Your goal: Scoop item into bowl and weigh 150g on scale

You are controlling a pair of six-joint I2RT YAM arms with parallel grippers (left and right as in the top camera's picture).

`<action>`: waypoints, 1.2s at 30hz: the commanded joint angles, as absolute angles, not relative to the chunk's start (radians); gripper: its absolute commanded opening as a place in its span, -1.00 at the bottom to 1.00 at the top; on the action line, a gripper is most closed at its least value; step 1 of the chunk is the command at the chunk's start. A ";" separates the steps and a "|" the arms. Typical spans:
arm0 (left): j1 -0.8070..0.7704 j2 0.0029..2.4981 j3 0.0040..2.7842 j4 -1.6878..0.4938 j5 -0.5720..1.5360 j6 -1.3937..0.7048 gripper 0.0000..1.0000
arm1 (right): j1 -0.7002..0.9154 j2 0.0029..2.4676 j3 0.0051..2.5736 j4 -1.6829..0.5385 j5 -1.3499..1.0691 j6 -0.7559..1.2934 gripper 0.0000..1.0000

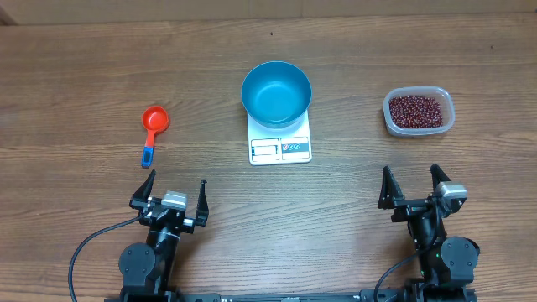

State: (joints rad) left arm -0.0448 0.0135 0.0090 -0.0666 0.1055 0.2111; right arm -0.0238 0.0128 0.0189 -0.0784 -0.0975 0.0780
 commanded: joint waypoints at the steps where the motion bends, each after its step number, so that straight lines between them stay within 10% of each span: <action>1: -0.038 0.004 0.004 -0.067 0.124 0.194 0.99 | -0.017 0.003 0.008 -0.074 -0.090 0.077 1.00; 36: -0.038 0.004 0.004 -0.067 0.112 0.240 0.99 | -0.017 0.003 0.008 -0.074 -0.090 0.077 1.00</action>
